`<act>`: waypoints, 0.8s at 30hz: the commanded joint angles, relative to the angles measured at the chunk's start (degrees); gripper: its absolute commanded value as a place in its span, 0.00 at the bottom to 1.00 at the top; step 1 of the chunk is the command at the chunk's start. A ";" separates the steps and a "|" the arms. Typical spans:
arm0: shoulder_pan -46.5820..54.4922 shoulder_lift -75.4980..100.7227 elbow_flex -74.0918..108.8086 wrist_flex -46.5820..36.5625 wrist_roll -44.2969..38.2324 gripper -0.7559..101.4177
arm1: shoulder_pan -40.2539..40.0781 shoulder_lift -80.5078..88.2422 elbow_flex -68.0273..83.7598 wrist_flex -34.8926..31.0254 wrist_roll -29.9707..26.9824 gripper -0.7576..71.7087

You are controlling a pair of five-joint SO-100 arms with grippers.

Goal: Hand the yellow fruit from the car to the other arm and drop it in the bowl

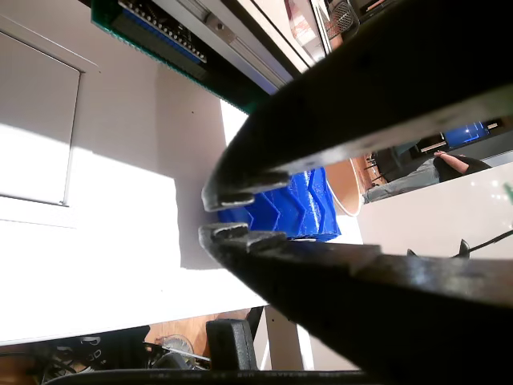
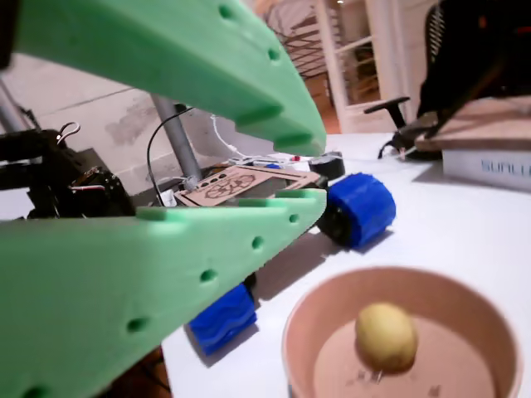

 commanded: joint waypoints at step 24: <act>-0.35 -0.79 0.00 -0.53 0.09 0.03 | 1.49 0.53 2.64 11.78 3.43 0.01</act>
